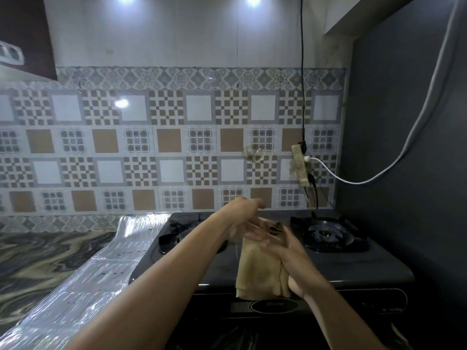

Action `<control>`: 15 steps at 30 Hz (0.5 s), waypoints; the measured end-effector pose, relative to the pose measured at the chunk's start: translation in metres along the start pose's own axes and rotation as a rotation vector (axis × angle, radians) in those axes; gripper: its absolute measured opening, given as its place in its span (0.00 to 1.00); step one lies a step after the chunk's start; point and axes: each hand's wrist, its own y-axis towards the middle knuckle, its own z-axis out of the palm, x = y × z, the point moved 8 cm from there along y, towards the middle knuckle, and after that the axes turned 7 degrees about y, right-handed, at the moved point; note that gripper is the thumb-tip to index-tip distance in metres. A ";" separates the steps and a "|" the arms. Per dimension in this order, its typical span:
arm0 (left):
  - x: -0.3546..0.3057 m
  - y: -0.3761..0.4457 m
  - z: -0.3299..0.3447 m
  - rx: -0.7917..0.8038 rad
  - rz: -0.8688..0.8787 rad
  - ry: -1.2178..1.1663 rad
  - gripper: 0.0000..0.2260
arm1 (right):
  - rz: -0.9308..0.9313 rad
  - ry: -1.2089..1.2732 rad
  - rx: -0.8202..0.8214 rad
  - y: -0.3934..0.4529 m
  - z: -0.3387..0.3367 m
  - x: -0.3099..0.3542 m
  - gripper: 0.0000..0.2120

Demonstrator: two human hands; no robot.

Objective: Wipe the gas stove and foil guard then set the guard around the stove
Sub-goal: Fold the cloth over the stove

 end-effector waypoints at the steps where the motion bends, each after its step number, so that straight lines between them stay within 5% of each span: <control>1: -0.002 -0.006 0.004 0.038 0.021 -0.033 0.14 | 0.008 0.028 -0.038 0.001 -0.008 -0.002 0.20; 3: -0.008 -0.010 -0.007 -0.061 0.194 0.032 0.13 | 0.055 0.118 -0.120 0.002 -0.019 -0.004 0.18; 5: -0.002 -0.009 -0.026 -0.257 0.361 0.178 0.22 | 0.106 0.186 -0.194 0.004 -0.028 -0.001 0.13; 8: 0.048 0.006 -0.007 -0.036 0.206 0.085 0.34 | 0.126 0.208 -0.222 0.006 -0.034 0.007 0.11; 12: 0.069 0.009 0.022 0.162 0.106 -0.165 0.12 | 0.118 0.130 -0.218 0.008 -0.039 0.018 0.12; 15: 0.061 0.012 0.026 0.149 0.127 -0.196 0.09 | 0.134 0.080 -0.217 0.004 -0.044 0.020 0.15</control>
